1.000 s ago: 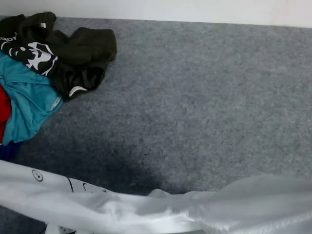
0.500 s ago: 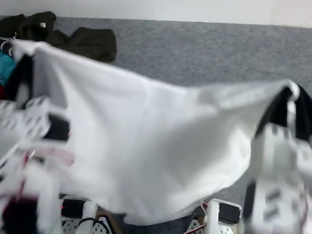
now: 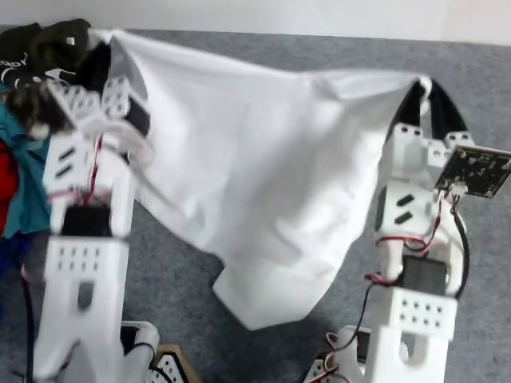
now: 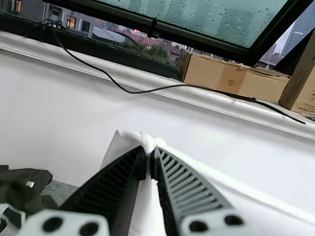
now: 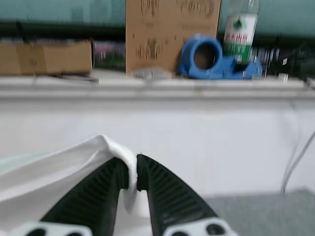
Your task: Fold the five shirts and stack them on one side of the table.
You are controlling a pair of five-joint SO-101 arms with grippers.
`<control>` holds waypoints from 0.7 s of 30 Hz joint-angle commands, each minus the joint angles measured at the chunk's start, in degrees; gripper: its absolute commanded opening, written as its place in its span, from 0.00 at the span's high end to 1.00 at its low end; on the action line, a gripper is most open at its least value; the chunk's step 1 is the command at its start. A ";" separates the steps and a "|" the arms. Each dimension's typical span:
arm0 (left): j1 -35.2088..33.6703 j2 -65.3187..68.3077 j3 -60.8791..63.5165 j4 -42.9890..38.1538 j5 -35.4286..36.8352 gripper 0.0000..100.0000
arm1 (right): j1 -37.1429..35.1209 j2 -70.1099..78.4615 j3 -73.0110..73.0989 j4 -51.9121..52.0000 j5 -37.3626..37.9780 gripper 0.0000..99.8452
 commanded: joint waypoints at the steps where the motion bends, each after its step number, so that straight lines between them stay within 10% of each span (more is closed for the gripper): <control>1: -1.27 13.32 -12.88 -2.55 -0.09 0.99 | -0.04 8.04 -0.31 -16.66 0.26 0.99; 21: -1.19 50.59 -41.63 -2.64 0.00 0.99 | -0.04 55.60 -32.04 -26.24 0.18 0.99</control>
